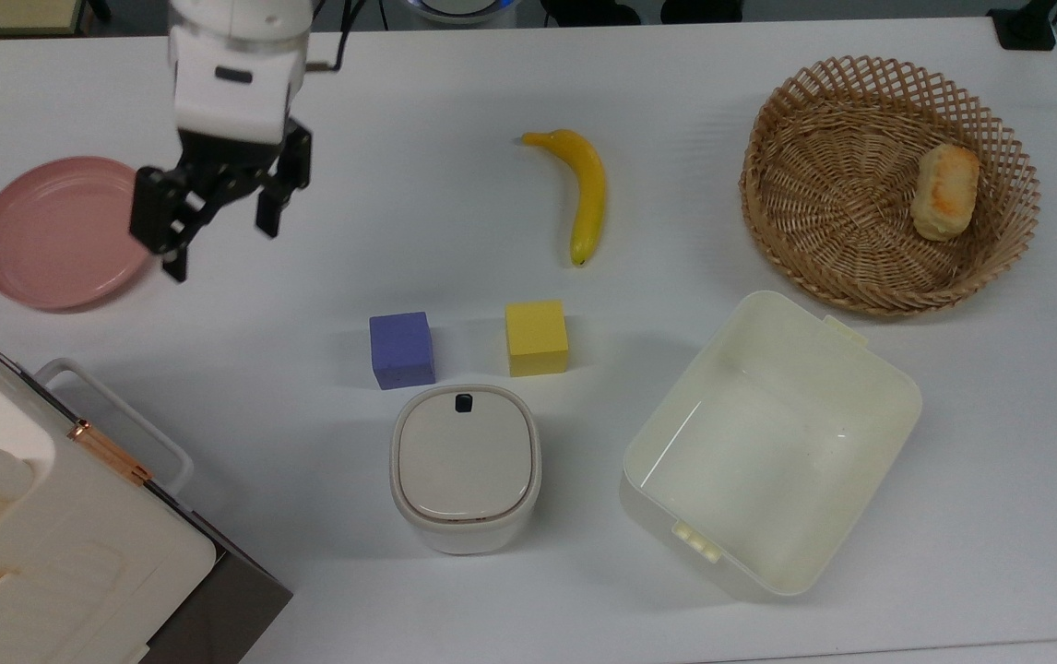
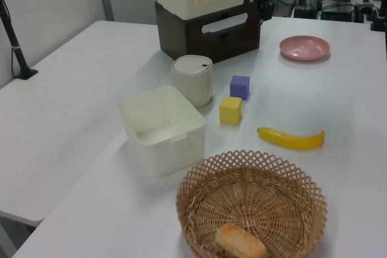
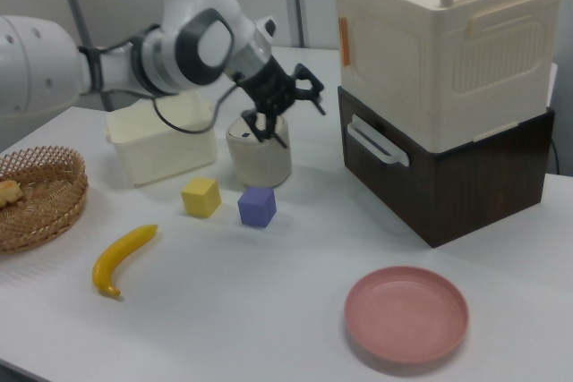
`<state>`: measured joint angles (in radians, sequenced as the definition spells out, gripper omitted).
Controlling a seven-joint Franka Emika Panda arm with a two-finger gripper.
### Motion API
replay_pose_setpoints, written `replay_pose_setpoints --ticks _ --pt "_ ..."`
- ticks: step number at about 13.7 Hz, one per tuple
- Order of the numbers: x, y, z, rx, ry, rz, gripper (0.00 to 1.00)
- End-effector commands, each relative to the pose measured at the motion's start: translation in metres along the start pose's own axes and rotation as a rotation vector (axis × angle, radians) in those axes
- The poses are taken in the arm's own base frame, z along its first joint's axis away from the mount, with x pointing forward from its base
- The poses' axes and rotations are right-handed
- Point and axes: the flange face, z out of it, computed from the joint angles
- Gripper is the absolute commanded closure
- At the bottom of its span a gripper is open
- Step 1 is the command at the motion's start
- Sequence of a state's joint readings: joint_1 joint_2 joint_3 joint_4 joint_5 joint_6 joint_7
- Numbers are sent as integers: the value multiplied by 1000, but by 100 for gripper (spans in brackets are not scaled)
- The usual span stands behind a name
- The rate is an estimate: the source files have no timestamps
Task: Open the drawer
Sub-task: 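Move the gripper toward the brown drawer's white handle and lower it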
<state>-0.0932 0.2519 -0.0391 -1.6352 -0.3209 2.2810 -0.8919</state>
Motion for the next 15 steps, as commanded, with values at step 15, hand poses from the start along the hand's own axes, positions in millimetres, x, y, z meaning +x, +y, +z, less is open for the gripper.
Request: replay_pose_setpoints --ticks 15 --pt "-19 12 128 -257 60 -161 32"
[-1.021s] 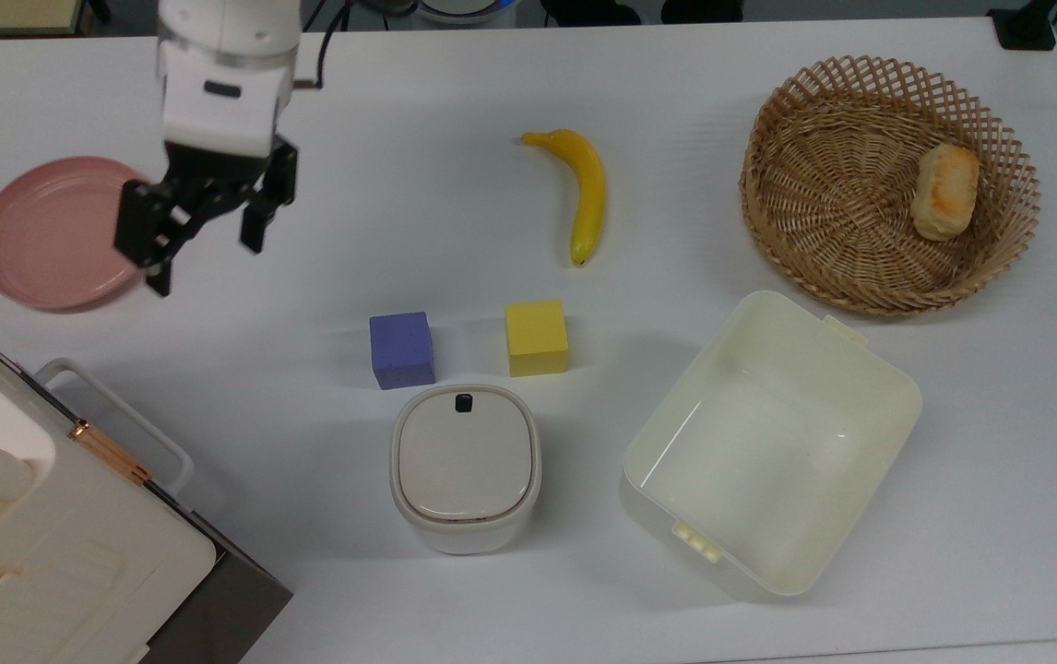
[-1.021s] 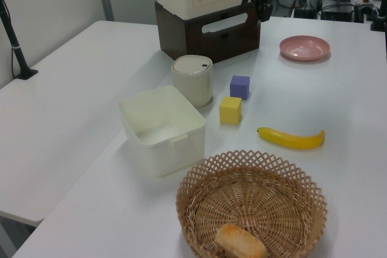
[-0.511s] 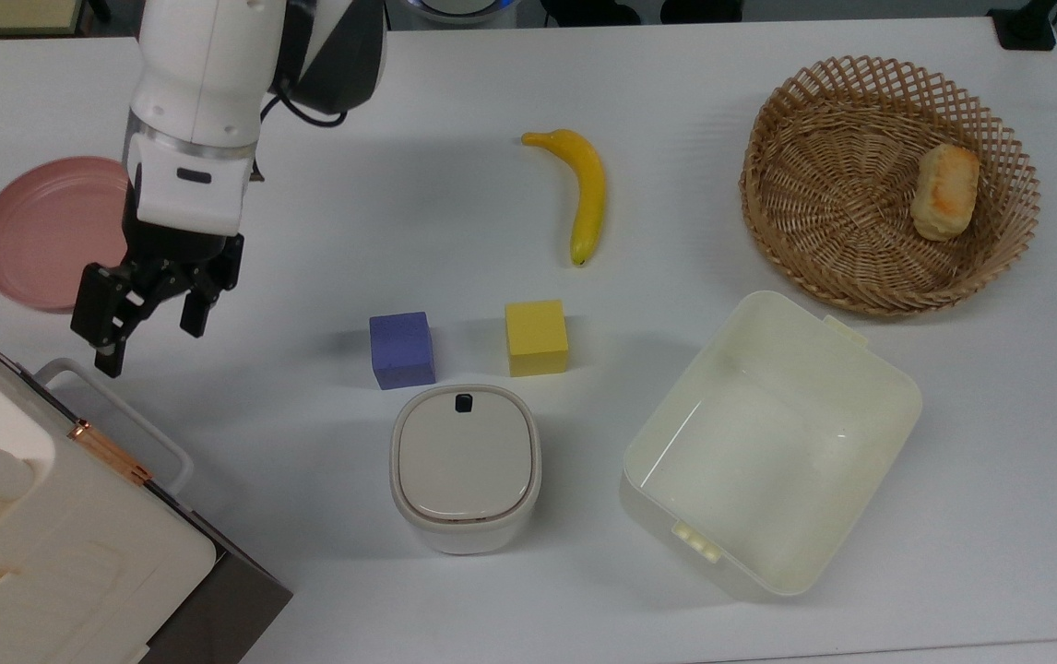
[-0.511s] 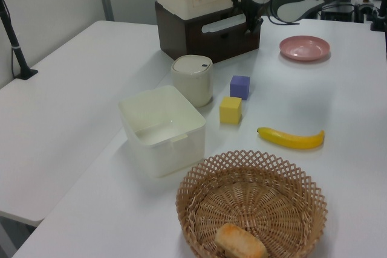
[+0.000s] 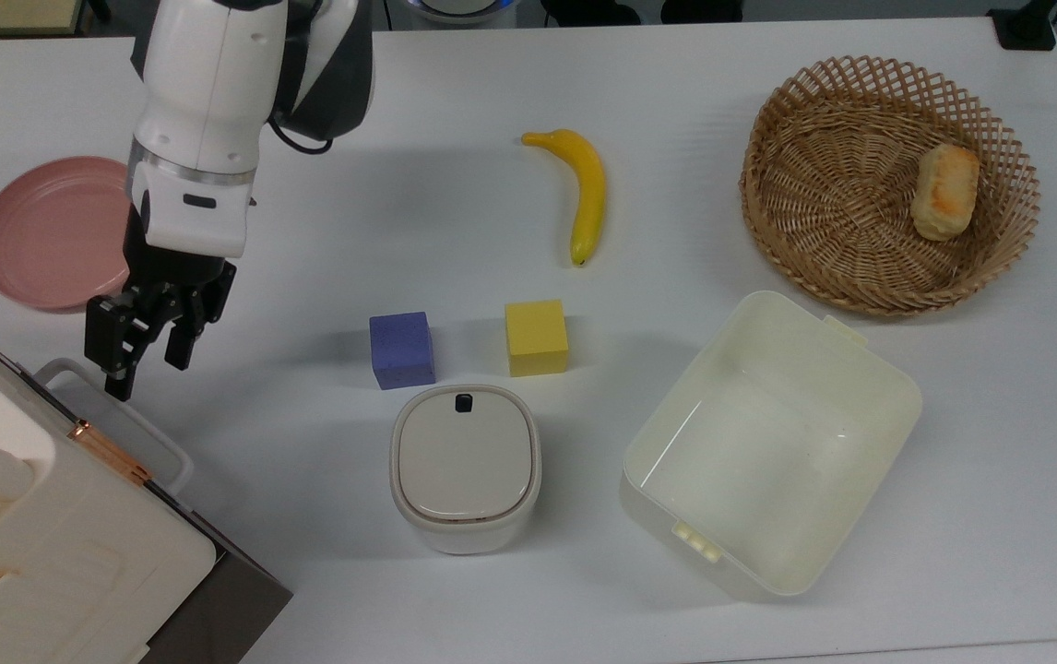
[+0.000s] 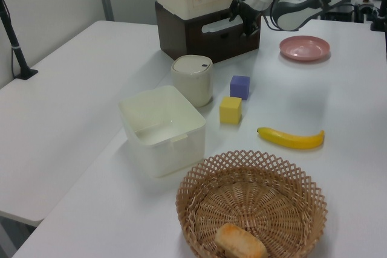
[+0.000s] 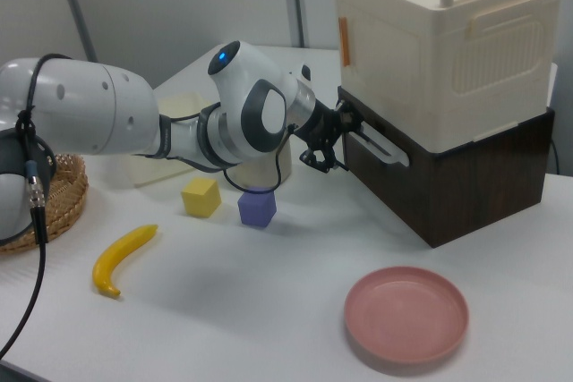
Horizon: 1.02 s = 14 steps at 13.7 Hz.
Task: Open the drawer
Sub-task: 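Move the gripper toward the brown drawer's white handle and lower it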
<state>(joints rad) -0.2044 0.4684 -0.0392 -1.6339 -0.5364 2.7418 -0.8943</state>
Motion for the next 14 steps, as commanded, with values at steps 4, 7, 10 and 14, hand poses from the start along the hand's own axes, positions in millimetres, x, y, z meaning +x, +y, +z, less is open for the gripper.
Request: replay_pose_setpoints --ticks 4,7,10,14 --pt "-4 12 11 -46 5 -5 32" --pt "-9 14 10 -50 2 -1 32" --pt "-9 15 10 -61 12 0 49" --pt "-9 15 10 -67 19 5 99"
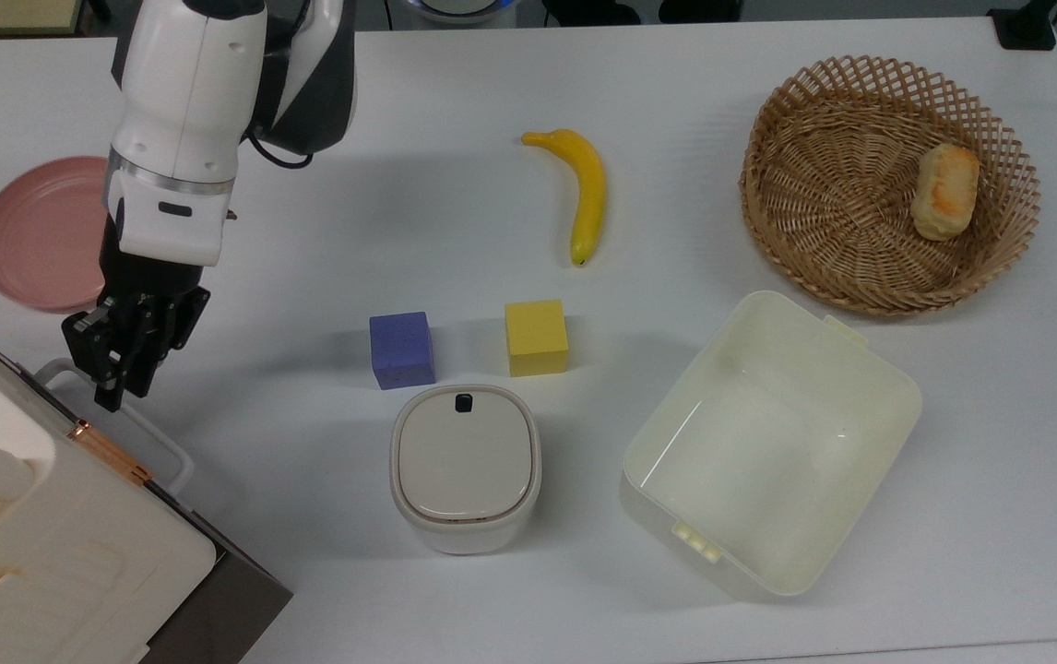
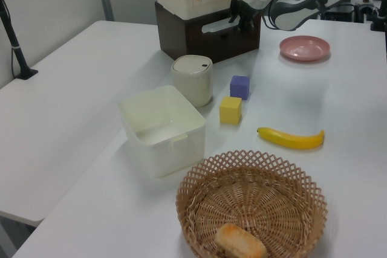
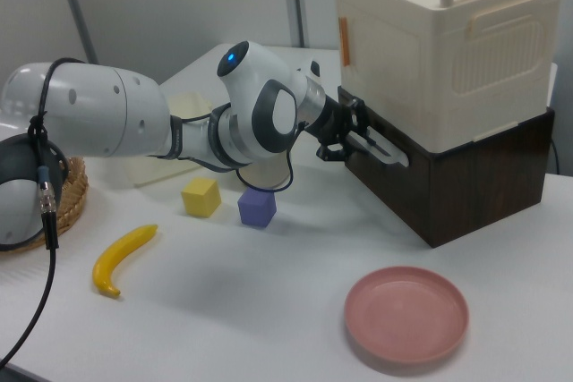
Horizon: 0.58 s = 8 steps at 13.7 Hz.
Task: Open the drawer
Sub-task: 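Close the gripper on the white drawer handle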
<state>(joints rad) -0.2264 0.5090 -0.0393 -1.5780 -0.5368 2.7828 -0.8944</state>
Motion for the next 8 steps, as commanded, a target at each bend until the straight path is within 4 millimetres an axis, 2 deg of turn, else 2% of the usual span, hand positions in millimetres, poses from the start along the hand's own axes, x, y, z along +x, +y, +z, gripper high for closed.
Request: replay_pose_setpoints --ticks 1,5,6,8 --pt "0 1 2 -21 6 -12 100" --pt "0 0 4 -18 6 -13 100" --pt "0 0 4 -18 6 -11 89" --pt "1 -2 6 -15 7 -12 76"
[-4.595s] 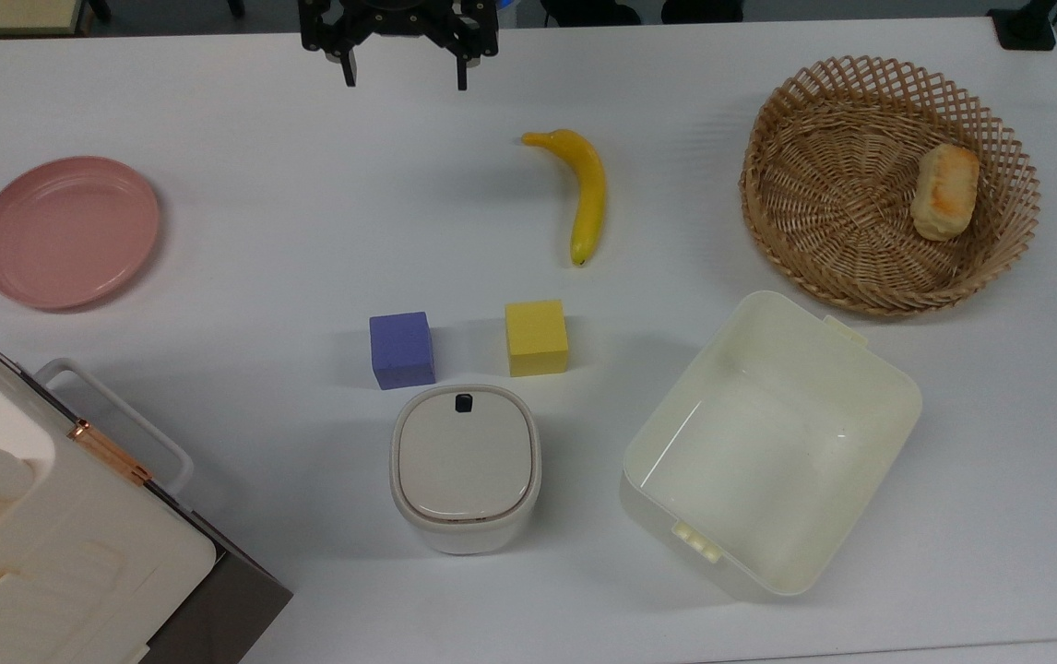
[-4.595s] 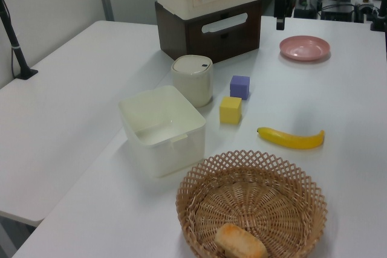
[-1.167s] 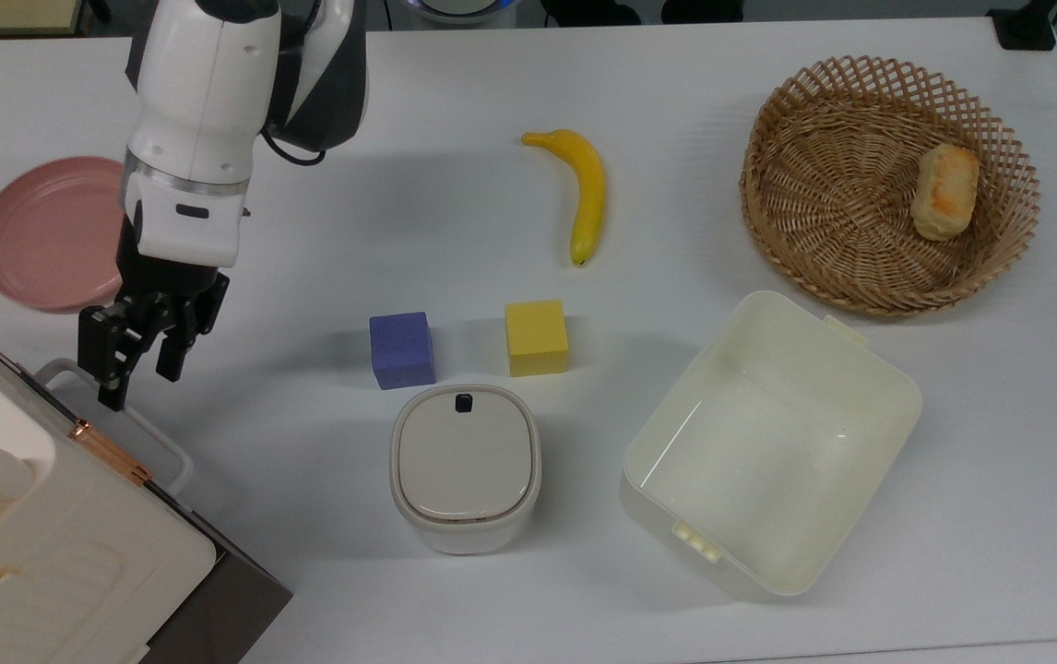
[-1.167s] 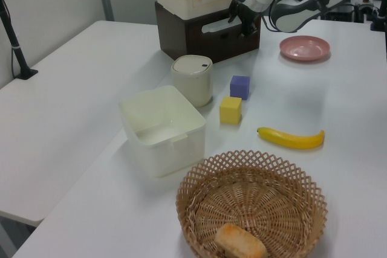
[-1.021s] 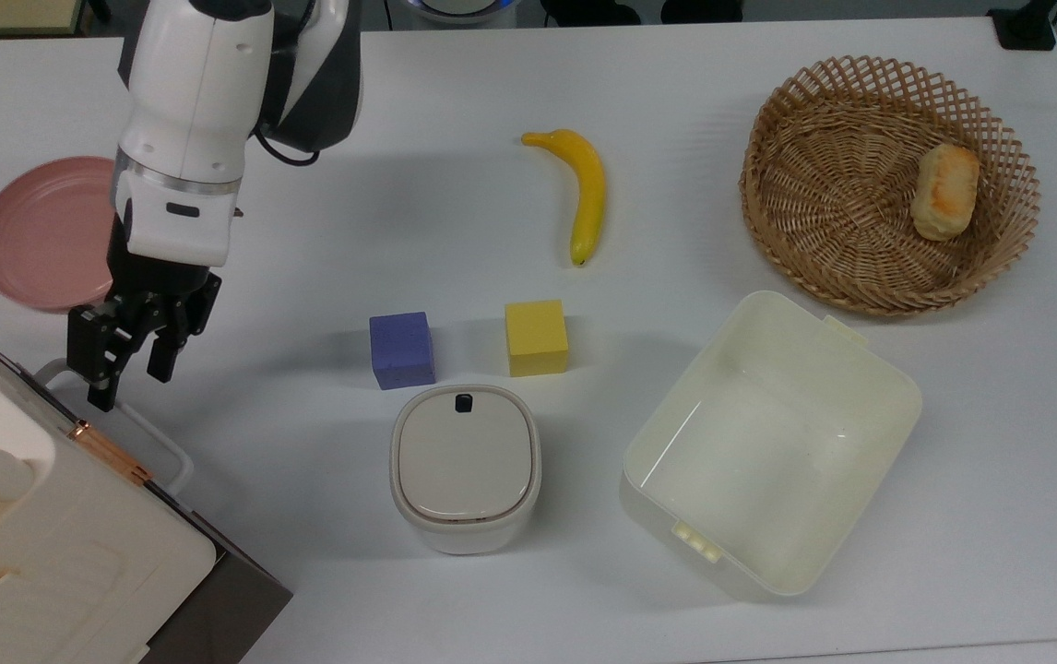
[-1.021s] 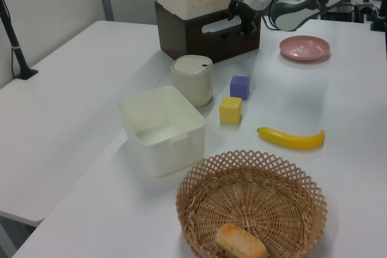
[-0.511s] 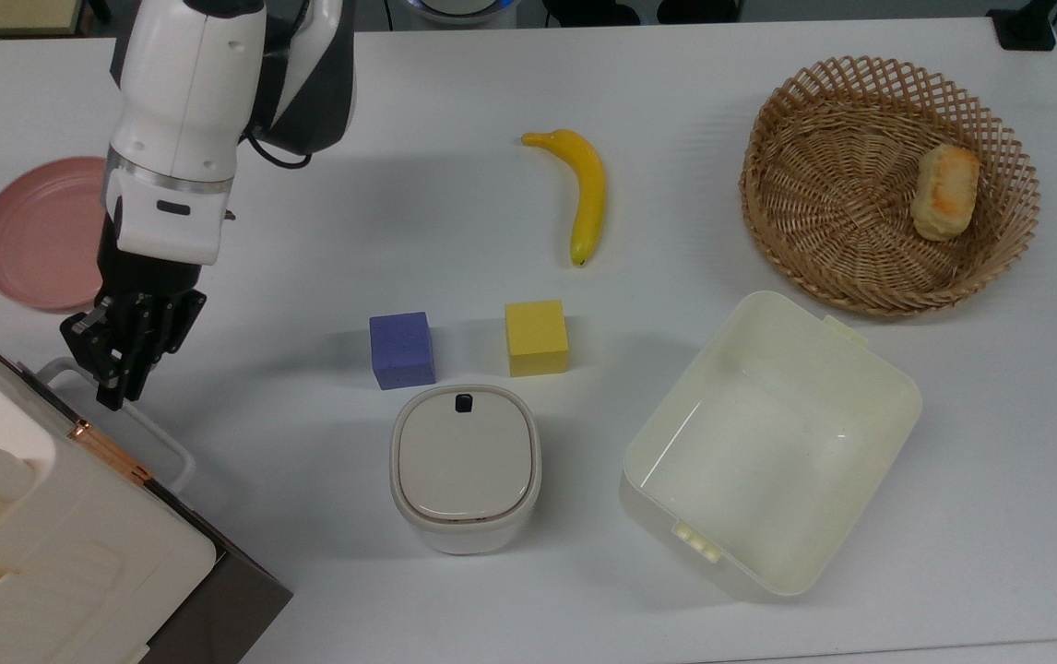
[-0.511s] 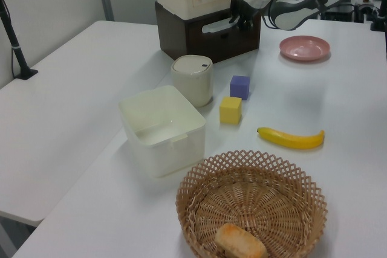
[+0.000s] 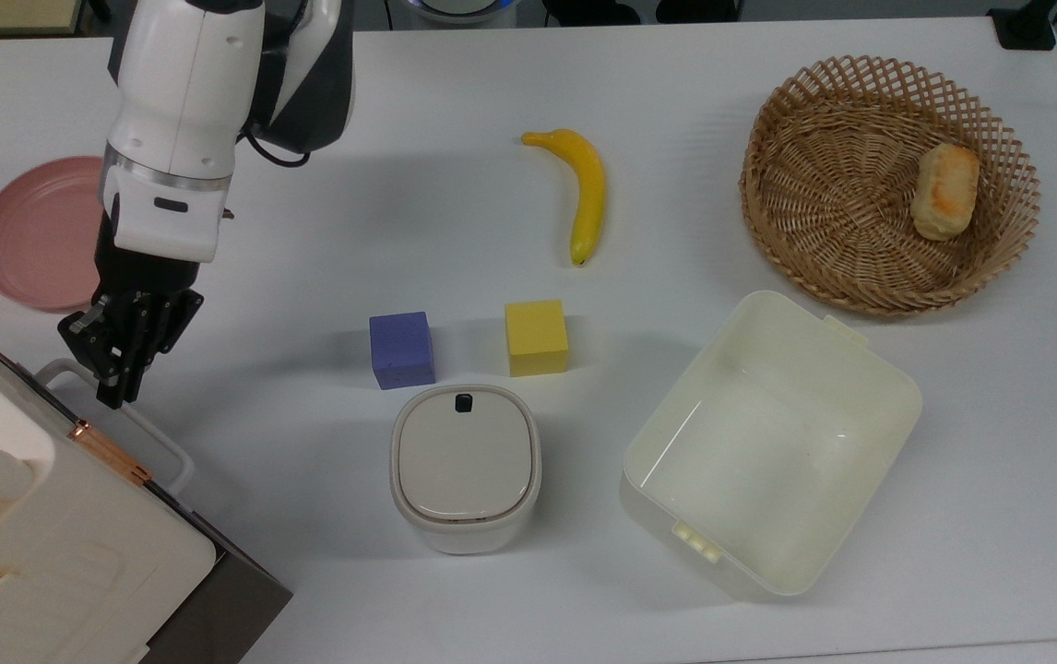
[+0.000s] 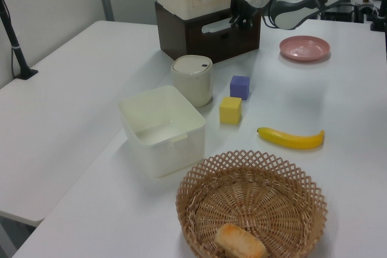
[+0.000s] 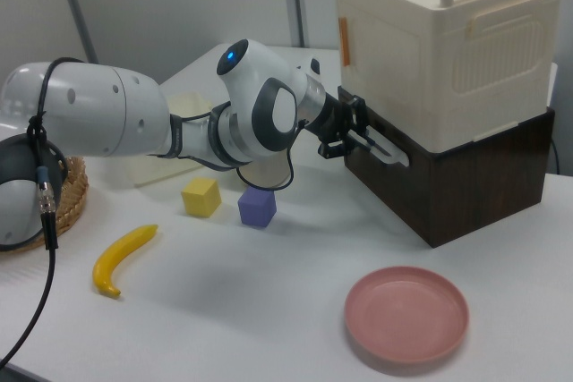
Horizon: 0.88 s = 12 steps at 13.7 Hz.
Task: Open the drawer
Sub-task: 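Close the gripper on the white drawer handle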
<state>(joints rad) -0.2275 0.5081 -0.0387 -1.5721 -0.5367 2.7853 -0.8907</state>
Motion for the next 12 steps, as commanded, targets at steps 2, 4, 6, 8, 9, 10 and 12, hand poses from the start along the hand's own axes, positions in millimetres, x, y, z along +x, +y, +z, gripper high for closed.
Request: replay_pose_setpoints --ticks 2,4,6,8,9,10,12 --pt "1 -5 8 -6 5 -18 72" --pt "1 -5 7 -9 6 -18 66" --pt "2 -5 7 -9 7 -18 77" --pt "3 -5 7 -9 9 -19 87" --pt "4 -8 13 -1 8 -20 87" --pt "4 -9 15 0 8 -20 87" --pt "5 -5 14 -8 10 -17 88"
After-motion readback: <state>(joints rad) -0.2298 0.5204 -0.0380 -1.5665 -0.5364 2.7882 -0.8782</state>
